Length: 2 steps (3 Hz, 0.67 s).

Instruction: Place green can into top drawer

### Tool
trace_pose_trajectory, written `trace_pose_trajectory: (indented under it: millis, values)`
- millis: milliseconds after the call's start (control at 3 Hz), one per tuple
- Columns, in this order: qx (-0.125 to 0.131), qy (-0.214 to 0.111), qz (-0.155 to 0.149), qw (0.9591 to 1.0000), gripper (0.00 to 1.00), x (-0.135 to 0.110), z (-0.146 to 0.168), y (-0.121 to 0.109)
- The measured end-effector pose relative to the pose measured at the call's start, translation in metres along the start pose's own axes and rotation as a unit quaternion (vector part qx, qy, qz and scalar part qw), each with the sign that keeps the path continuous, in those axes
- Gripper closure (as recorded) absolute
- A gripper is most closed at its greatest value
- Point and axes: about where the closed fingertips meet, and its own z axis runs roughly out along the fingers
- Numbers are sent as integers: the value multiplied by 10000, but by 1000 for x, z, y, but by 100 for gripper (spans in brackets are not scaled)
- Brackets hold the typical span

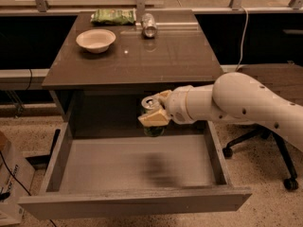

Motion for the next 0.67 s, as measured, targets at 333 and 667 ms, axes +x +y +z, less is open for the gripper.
trace_pose_trajectory:
  millis: [333,667]
  values:
    - [-401,-242,387,9982,100,26,-7,27]
    - [-614,-512,604,9950,100,46,-12,45]
